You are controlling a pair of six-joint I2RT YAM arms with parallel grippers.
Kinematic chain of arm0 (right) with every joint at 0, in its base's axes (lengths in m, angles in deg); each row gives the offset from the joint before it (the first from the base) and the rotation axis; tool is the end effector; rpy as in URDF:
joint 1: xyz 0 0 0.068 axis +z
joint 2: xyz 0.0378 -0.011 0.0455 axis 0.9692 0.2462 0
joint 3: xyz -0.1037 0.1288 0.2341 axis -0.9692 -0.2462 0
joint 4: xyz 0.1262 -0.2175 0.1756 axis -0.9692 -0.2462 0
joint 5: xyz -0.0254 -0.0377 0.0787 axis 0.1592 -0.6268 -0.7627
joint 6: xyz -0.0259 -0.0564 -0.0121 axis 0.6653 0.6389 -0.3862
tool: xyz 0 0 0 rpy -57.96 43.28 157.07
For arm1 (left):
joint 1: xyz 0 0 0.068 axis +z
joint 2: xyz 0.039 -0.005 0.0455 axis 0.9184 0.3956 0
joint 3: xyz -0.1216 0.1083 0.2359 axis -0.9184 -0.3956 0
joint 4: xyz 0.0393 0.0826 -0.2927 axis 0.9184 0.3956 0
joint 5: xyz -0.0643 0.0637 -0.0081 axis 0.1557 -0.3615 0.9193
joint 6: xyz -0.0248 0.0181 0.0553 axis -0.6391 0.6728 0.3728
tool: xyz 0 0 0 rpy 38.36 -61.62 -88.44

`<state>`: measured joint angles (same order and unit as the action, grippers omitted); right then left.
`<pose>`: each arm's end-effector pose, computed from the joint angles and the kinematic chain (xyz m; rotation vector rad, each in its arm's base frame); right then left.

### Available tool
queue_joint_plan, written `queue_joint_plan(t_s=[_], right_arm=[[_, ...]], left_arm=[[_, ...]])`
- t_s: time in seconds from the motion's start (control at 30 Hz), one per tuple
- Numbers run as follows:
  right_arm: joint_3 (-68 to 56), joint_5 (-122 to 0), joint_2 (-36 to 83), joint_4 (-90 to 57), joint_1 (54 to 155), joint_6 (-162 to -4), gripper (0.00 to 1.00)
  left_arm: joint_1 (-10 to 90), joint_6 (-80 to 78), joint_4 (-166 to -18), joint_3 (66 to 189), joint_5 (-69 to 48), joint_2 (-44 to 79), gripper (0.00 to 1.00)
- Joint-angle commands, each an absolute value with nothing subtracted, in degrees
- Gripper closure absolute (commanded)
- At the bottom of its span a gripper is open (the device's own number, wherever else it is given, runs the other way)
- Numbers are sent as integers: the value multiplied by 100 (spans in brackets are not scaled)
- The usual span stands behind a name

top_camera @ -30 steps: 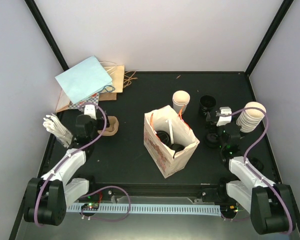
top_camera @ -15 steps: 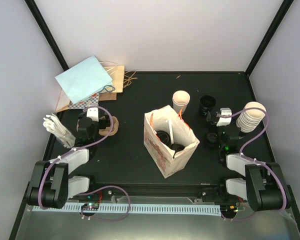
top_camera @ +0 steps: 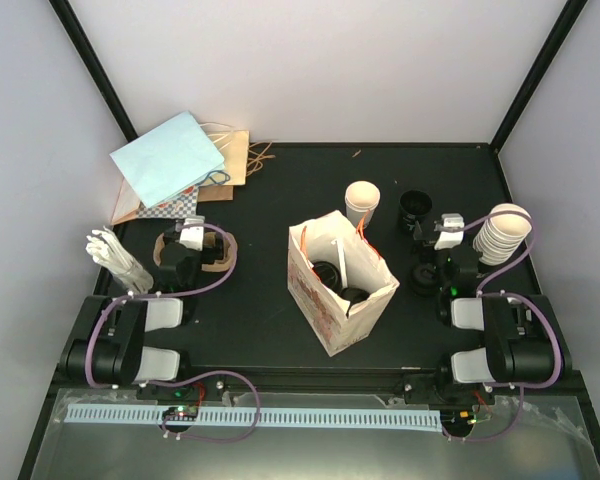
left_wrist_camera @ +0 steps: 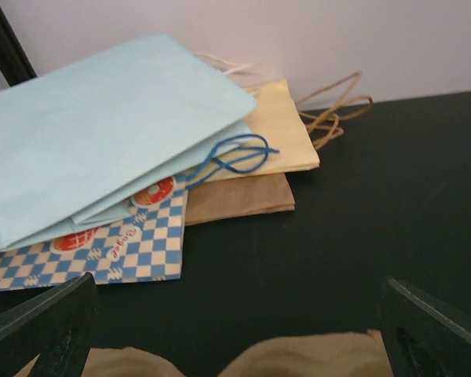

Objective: Pack the takeout coffee

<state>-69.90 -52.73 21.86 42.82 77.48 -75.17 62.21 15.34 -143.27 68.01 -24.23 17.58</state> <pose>0.2568 0.0072 0.1212 -0.0339 1.7212 -0.0001 0.2581 -0.0156 0.1299 0.0673 1.7349 0.0853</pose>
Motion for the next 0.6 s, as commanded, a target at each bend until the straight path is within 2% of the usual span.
queue_joint_plan(t_s=[0.0, 0.13, 0.57], right_arm=[[-6698, -5258, 2227, 4445, 7705, -7535, 3], [-6546, -5101, 2289, 4225, 7704, -7606, 0], [-6534, -5009, 2294, 4216, 7697, -7638, 0]], left_arm=[[6264, 1796, -15278, 6758, -2010, 2044, 1], [6283, 1676, -14582, 7143, -2197, 2099, 1], [6354, 1580, -14454, 7240, -2196, 2123, 1]])
